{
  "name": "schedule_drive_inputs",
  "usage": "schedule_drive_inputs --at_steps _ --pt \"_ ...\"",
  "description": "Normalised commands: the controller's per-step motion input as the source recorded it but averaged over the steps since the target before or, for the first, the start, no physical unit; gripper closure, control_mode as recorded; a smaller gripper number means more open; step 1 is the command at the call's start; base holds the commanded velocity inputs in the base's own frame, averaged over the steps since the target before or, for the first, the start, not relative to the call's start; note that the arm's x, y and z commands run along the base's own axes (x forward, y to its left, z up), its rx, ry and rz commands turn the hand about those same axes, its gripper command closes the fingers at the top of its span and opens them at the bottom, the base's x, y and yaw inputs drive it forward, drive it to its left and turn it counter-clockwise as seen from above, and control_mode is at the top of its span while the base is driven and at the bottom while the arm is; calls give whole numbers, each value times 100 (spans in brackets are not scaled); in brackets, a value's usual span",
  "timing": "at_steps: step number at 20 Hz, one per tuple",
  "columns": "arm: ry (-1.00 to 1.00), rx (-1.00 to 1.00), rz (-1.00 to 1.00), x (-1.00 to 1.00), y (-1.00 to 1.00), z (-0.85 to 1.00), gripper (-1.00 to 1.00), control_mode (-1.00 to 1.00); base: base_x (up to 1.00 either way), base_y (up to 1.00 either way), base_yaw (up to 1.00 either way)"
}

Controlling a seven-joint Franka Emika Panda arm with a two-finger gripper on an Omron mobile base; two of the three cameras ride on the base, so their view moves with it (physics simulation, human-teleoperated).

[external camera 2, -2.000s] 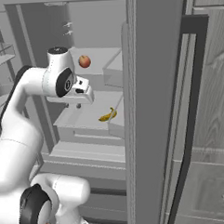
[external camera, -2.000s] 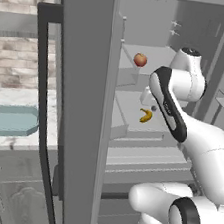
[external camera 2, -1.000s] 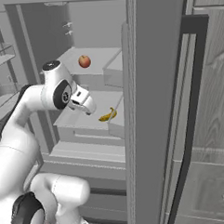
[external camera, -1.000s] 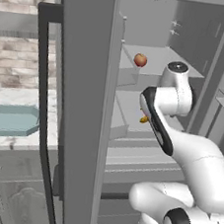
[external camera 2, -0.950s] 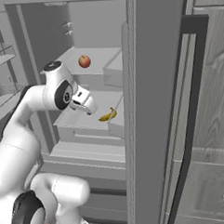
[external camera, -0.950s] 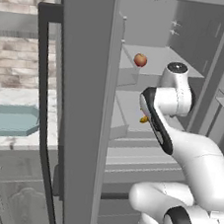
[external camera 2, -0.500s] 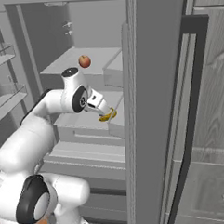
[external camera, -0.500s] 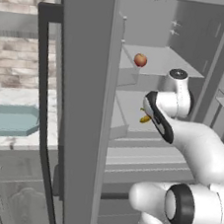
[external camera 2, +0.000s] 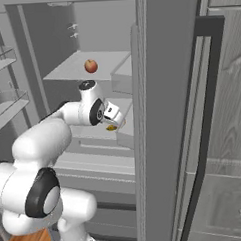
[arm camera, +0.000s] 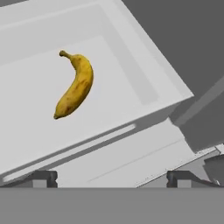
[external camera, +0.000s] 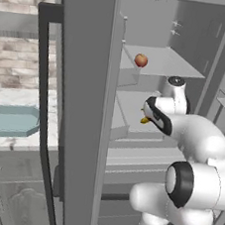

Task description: Pick the peach and banana from the fridge and place them inside the tupperware on the counter.

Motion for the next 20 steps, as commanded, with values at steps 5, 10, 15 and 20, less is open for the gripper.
schedule_drive_inputs --at_steps 5,10,15,20 --pt "-2 0 0 31 0 -38 -100 -100 0 0 0" --pt "0 0 0 27 0 -31 -100 -100 0 0 0" --pt "0 0 0 33 0 -26 -100 -100 0 0 0" --pt "0 0 0 33 0 -18 -100 -100 0 0 0"
